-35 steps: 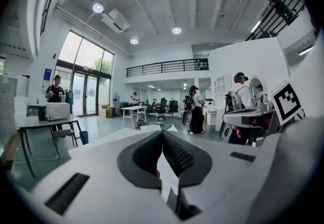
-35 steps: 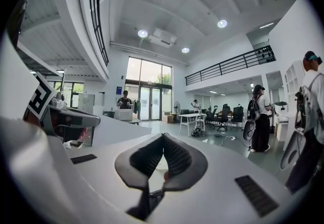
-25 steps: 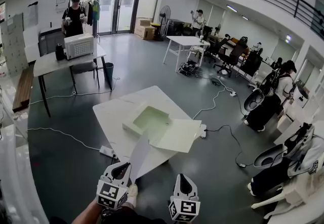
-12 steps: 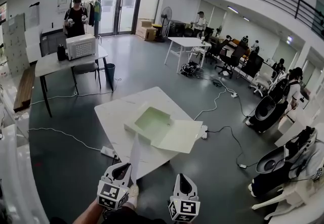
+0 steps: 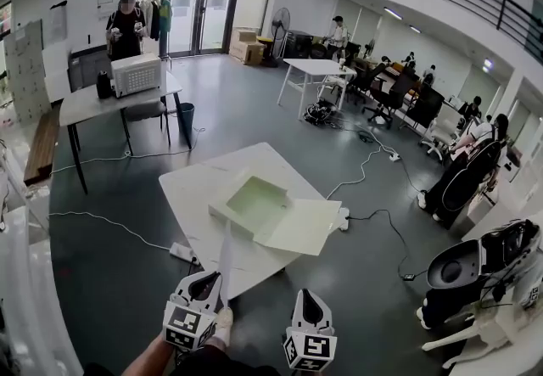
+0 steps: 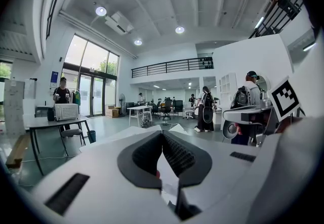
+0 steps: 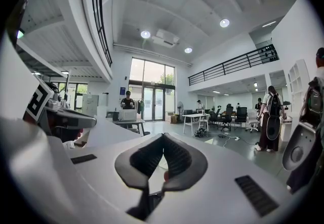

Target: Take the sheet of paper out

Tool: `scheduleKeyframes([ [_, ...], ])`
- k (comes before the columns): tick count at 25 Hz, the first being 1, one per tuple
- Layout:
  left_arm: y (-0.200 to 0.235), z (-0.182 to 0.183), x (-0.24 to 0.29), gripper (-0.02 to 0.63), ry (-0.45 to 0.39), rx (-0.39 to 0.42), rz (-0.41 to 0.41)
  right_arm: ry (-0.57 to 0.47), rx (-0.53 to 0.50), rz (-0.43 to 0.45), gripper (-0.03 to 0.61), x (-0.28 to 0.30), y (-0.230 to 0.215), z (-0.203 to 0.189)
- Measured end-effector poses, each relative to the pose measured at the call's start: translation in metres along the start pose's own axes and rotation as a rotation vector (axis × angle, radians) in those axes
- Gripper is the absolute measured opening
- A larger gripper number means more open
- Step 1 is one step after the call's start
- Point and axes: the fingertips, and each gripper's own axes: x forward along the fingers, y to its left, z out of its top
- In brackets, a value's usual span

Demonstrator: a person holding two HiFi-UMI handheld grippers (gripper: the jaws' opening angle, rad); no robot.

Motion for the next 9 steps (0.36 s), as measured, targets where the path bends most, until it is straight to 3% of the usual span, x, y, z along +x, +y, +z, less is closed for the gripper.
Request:
scheduleKeyframes([
  [9,-0.011,-0.004,0.012,0.025,-0.001,0.001,-0.001,0.002,0.001,0.010,0.017,0.003,-0.012,-0.006],
])
